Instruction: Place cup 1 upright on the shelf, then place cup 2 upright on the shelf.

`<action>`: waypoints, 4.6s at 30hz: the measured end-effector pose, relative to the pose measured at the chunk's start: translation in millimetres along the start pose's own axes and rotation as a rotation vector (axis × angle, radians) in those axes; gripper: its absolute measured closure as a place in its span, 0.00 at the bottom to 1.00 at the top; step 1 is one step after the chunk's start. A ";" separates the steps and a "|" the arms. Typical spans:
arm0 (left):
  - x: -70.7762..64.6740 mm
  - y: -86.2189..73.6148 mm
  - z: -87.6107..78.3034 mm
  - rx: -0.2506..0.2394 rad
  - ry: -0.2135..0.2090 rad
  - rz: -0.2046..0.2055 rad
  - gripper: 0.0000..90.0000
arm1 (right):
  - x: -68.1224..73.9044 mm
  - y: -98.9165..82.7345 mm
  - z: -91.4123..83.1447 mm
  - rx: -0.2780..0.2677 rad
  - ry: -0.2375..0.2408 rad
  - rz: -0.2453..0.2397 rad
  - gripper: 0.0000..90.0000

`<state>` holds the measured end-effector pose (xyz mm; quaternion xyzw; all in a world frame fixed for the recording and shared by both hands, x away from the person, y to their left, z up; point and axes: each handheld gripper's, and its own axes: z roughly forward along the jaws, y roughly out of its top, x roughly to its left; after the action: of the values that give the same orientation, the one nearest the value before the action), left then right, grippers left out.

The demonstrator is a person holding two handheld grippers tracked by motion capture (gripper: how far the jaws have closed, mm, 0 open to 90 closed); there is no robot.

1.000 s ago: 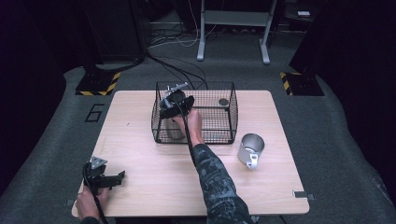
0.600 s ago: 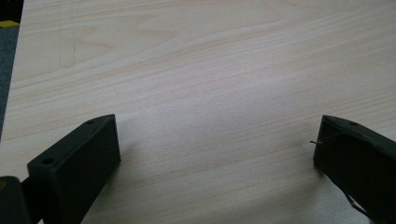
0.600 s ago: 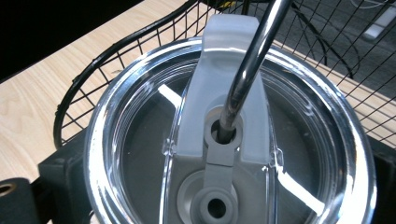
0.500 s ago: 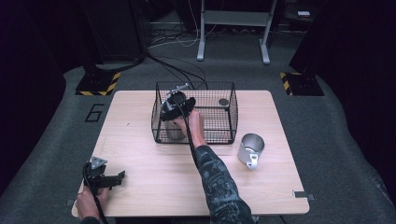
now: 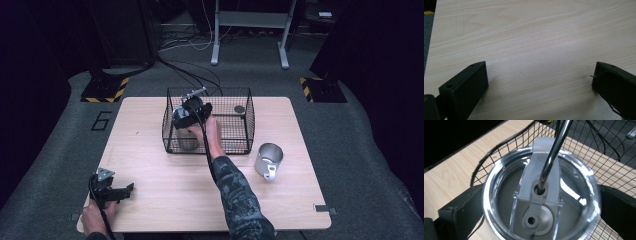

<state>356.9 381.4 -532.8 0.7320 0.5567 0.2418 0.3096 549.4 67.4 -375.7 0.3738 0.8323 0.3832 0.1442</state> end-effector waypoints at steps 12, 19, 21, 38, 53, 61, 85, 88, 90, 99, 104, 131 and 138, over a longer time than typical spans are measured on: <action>-0.7 -0.1 0.7 -0.009 0.001 -0.013 0.00 | -5.9 -7.0 -48.6 -0.043 0.031 -0.026 0.00; -0.7 0.0 0.8 -0.009 0.002 -0.013 0.00 | -5.0 -24.5 -77.0 -0.066 0.041 -0.022 0.00; -0.7 0.0 0.8 -0.009 0.002 -0.013 0.00 | -4.4 -31.2 -84.2 -0.070 0.047 -0.029 0.00; -0.8 0.0 0.7 -0.008 0.001 -0.012 0.00 | 2.0 -109.2 -123.0 -0.054 0.038 -0.027 0.00; -0.7 0.0 0.6 -0.008 0.001 -0.012 0.00 | -4.4 -176.0 -145.9 -0.036 0.014 0.043 0.01; -0.8 0.0 0.7 -0.009 0.002 -0.012 0.00 | -9.7 -205.5 -164.5 -0.033 -0.015 0.085 0.01; -0.9 0.0 0.8 -0.009 0.001 -0.015 0.00 | -76.4 -230.7 -208.8 -0.054 -0.241 0.211 0.01; -0.9 0.0 0.8 -0.010 0.001 -0.016 0.00 | -84.3 -227.8 -202.3 -0.037 -0.260 0.227 0.01; -0.7 0.0 0.7 -0.009 0.001 -0.013 0.00 | -88.8 -224.6 -196.7 -0.019 -0.271 0.229 0.01; -0.7 0.0 0.7 -0.008 0.001 -0.012 0.00 | -96.7 -213.6 -171.4 0.063 -0.317 0.255 0.01; -0.8 0.0 0.8 -0.009 0.001 -0.013 0.00 | -103.0 -213.6 -163.4 0.072 -0.319 0.284 0.01; -0.7 0.0 0.8 -0.009 0.001 -0.013 0.00 | -108.1 -214.7 -145.0 0.088 -0.342 0.322 0.06; -0.7 0.0 0.8 -0.009 0.001 -0.013 0.00 | -104.0 -213.1 -151.7 0.080 -0.334 0.290 0.06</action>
<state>357.2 380.5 -533.3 0.7267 0.5607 0.2427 0.3141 431.1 -180.3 -438.5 0.5532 0.7488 0.2995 0.2087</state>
